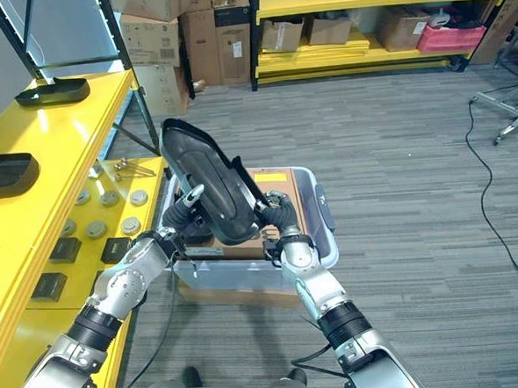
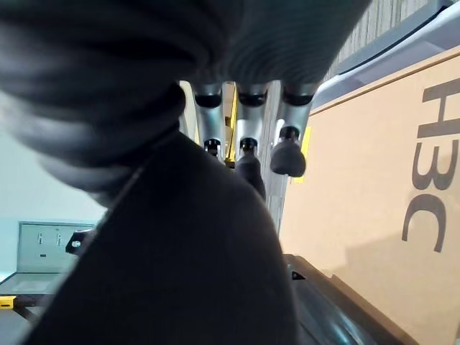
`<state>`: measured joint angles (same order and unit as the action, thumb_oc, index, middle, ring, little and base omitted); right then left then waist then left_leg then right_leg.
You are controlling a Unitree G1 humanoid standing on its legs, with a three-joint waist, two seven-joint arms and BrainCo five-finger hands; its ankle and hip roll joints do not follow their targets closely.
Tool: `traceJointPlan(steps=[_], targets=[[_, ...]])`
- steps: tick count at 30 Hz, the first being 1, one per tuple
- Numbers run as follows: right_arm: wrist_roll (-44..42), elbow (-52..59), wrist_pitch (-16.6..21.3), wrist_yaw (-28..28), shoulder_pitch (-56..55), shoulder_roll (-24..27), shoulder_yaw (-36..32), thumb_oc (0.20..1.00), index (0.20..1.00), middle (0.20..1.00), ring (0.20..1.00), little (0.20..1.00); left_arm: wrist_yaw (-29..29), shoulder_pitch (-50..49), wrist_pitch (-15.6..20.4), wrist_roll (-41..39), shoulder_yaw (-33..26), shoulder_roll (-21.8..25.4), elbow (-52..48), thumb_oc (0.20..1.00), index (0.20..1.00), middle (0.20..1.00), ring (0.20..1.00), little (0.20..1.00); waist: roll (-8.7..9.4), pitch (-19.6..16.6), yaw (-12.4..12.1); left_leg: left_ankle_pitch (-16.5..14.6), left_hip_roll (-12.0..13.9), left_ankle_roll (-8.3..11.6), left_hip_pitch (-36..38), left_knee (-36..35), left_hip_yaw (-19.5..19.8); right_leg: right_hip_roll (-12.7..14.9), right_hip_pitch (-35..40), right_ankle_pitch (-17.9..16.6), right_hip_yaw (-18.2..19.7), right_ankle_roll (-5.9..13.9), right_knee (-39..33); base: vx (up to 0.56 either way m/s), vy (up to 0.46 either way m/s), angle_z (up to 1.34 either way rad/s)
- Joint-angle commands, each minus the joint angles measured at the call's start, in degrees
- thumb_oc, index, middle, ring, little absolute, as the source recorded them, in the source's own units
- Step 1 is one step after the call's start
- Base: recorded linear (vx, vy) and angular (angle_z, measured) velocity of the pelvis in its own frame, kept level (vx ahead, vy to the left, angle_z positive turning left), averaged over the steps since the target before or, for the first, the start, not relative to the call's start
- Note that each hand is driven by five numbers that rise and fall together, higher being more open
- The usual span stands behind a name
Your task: Move parts from the plastic box to the shelf.
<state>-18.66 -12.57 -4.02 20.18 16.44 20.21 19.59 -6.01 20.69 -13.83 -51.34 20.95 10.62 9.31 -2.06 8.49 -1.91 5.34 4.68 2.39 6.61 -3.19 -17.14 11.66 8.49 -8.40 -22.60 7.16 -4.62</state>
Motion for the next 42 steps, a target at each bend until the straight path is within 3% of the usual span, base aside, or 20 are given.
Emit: traceJointPlan(steps=[1,6,12,22,27,34,42], targets=[[0.2,-0.3,3.2,0.3,6.9,-1.8,-0.3,0.2,0.2,0.2,0.2,0.2,-1.2,5.4,9.2,3.8,1.3,-1.2,-4.6,1.0,1.0,1.0,1.0,1.0,0.24,-2.4,-2.0,-7.3,0.8,0.06,1.2,4.3,-0.6,1.1,1.5,6.2,-0.5,3.56,1.5,0.0,0.0,0.0],[0.3,0.3,3.1,0.9,5.6,-1.4,-1.4,0.2,0.2,0.2,0.2,0.2,0.2,3.7,10.7,6.9,-2.3,1.7,-8.3,1.0,1.0,1.0,1.0,1.0,0.37,-2.5,-2.9,-7.4,0.6,-0.02,1.2,4.2,-0.3,1.1,1.7,6.2,-1.0,3.46,1.4,0.0,0.0,0.0],[0.7,0.5,3.6,0.1,4.9,-1.5,-2.3,0.2,0.2,0.2,0.2,0.2,3.5,1.9,6.1,4.3,-2.1,2.3,-10.5,1.0,1.0,1.0,1.0,1.0,0.31,-2.5,-3.4,-7.2,0.4,-0.19,1.1,3.9,0.1,1.2,1.7,6.1,-1.4,3.47,1.5,0.0,0.003,0.02],[0.4,-0.2,3.5,0.8,6.2,-2.7,-0.9,0.2,0.2,0.2,0.2,0.2,-0.5,2.4,-0.1,8.4,3.8,0.2,-4.5,1.0,1.0,1.0,1.0,1.0,0.48,-2.3,-2.6,-7.1,0.3,-0.48,1.8,3.1,-0.6,1.1,1.5,5.9,-0.8,3.64,1.7,0.0,0.0,0.0],[1.0,-0.8,3.0,1.1,6.5,-2.7,-0.6,0.2,0.2,0.2,0.2,0.2,1.2,2.5,0.4,11.8,5.5,-0.8,-1.3,1.0,1.0,1.0,1.0,1.0,0.67,-2.2,-2.3,-7.2,0.3,-0.52,2.0,2.9,-0.9,1.1,1.4,5.9,-0.5,3.7,1.6,0.0,0.0,0.0],[1.9,-2.4,2.9,0.1,7.0,-2.9,1.0,0.2,0.2,0.2,0.2,0.2,1.1,3.5,2.5,10.1,7.1,-1.9,-2.3,1.0,1.0,1.0,1.0,1.0,0.65,-2.1,-2.0,-7.1,0.4,-0.45,2.4,2.8,-1.4,1.1,1.6,5.8,-0.5,3.76,1.6,0.0,0.0,0.0],[1.9,-1.5,2.2,-0.5,7.2,-3.4,1.1,0.2,0.2,0.2,0.2,0.2,4.2,4.2,0.4,11.9,8.6,-2.5,-0.8,1.0,1.0,1.0,1.0,1.0,0.65,-2.2,-1.4,-7.2,0.3,-0.5,2.4,2.7,-1.7,1.0,1.3,5.8,-0.1,3.81,1.8,0.0,0.0,0.0]])
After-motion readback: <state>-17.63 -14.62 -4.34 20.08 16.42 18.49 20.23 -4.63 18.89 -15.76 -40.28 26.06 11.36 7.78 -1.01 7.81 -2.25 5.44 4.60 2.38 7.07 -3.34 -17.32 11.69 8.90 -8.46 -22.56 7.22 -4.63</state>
